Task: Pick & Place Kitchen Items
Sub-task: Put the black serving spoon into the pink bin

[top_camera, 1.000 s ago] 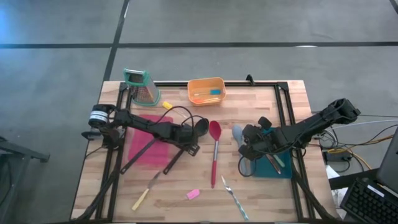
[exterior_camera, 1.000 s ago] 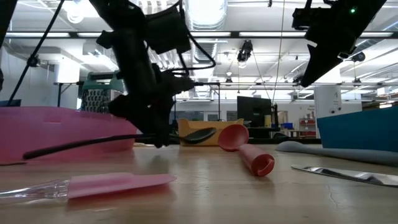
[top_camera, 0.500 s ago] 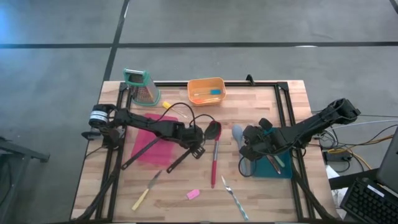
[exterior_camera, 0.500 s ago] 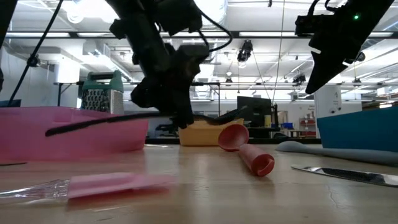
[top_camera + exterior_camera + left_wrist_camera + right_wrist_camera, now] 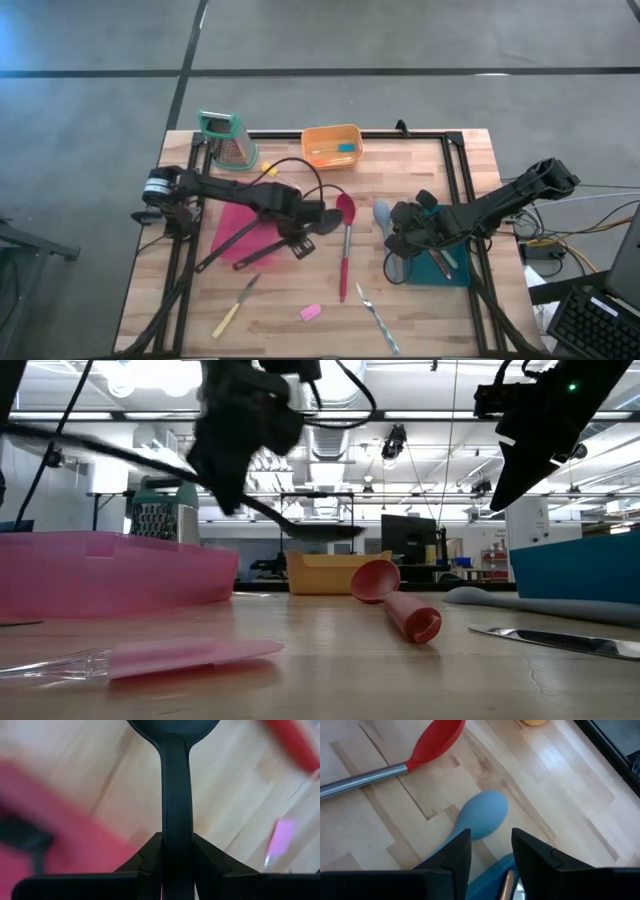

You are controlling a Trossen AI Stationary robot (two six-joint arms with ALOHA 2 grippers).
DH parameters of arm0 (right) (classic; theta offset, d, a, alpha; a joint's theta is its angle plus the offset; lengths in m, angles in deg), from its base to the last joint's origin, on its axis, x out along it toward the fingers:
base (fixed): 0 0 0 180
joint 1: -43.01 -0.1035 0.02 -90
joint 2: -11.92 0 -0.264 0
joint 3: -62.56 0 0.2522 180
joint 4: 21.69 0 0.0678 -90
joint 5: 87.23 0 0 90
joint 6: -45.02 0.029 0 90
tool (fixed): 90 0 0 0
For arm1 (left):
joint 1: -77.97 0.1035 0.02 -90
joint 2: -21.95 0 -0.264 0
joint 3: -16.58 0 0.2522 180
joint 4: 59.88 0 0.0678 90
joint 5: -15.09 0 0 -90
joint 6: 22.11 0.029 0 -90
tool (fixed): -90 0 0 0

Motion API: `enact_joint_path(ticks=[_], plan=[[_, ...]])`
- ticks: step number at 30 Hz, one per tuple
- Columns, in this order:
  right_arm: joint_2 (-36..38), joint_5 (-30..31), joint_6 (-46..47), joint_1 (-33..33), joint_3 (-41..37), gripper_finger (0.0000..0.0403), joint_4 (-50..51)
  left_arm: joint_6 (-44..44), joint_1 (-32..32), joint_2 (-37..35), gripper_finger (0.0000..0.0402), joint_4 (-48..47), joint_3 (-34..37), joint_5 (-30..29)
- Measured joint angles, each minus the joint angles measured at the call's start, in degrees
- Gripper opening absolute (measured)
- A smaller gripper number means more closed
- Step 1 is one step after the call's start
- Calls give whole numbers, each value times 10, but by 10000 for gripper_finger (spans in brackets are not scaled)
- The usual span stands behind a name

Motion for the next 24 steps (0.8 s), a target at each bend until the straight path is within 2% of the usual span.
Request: enact_joint_path(ticks=[5,10,15,24], plan=[[0,-7,0,0,0,143,-2,-20,-6,0,75,-167,-69,-24],[0,-13,0,0,0,151,-2,-25,-12,-1,75,-277,-91,-25],[0,-14,0,0,0,160,-3,-49,-13,-15,75,-273,-76,-5],[0,-26,0,0,-1,169,-4,-145,-13,-79,75,-272,-28,-39]])
